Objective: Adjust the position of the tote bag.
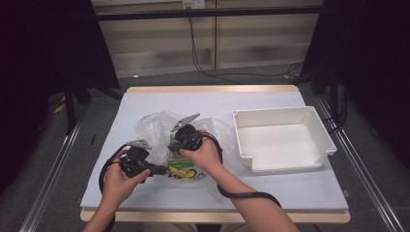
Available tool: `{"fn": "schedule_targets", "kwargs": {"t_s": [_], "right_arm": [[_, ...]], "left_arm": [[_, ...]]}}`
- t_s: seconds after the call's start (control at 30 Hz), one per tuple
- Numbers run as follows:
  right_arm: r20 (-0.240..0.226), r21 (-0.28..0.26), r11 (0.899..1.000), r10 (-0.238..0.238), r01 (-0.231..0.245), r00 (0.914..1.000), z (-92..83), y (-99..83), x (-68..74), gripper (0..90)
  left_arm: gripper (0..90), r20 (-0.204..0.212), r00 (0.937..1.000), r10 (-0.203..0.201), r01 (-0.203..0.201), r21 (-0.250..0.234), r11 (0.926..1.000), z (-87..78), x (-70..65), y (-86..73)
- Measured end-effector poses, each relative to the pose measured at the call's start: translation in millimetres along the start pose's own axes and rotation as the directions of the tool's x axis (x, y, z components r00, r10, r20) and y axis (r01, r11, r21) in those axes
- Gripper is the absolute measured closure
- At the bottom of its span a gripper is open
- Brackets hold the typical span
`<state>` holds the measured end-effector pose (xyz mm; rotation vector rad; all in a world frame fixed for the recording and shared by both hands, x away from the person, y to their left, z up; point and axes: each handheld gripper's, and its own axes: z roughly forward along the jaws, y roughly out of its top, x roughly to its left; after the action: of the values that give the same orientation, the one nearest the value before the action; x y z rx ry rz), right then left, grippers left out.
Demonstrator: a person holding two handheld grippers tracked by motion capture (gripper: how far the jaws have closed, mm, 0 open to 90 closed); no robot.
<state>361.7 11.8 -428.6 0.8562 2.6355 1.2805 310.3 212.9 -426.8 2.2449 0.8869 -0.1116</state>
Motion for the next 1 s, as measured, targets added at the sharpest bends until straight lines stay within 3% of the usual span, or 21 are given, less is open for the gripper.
{"fn": "schedule_targets", "kwargs": {"t_s": [0.1,0.2,0.43,0.63,0.77,0.83,1.0], "right_arm": [[0.016,0.004,1.0,0.005,-0.005,0.9999,-1.5,-0.7,-1.9,90.0],[0.022,0.002,1.0,0.004,-0.004,0.9998,-2.3,-1.5,-3.8,90.0],[0.041,0.001,1.0,0.018,-0.018,0.999,-6.2,-2.3,-7.9,90.0],[0.024,0.003,1.0,0.001,-0.001,0.9997,-5.0,-2.8,-6.2,90.0],[0.003,0.005,1.0,-0.01,0.01,0.9999,-2.6,-3.9,-2.1,89.9],[0.005,0.013,1.0,-0.006,0.006,1.0,-4.5,-4.7,-2.6,85.0],[0.027,0.02,1.0,0.004,-0.004,0.9996,-20.0,-5.9,-6.5,75.2]], "left_arm": [[88.4,-0.015,0.9999,0.004,-0.004,-0.005,1.0,-1.8,3.1,-1.7],[75.7,-0.036,0.9993,0.002,-0.003,-0.019,0.9998,-4.8,5.5,-3.7],[69.4,-0.039,0.9992,-0.011,0.011,-0.009,0.9999,-7.7,7.5,-9.2],[87.3,0.024,0.9995,0.02,-0.019,-0.025,0.9995,-8.7,-4.6,-2.3],[90.0,0.016,0.9995,0.028,-0.027,-0.044,0.9986,-9.3,-8.2,5.3],[90.0,-0.011,0.9999,0.011,-0.011,-0.043,0.999,-9.3,-5.7,8.6],[90.0,-0.01,0.9999,0.004,-0.004,-0.045,0.999,-14.3,-9.2,15.7]]}}
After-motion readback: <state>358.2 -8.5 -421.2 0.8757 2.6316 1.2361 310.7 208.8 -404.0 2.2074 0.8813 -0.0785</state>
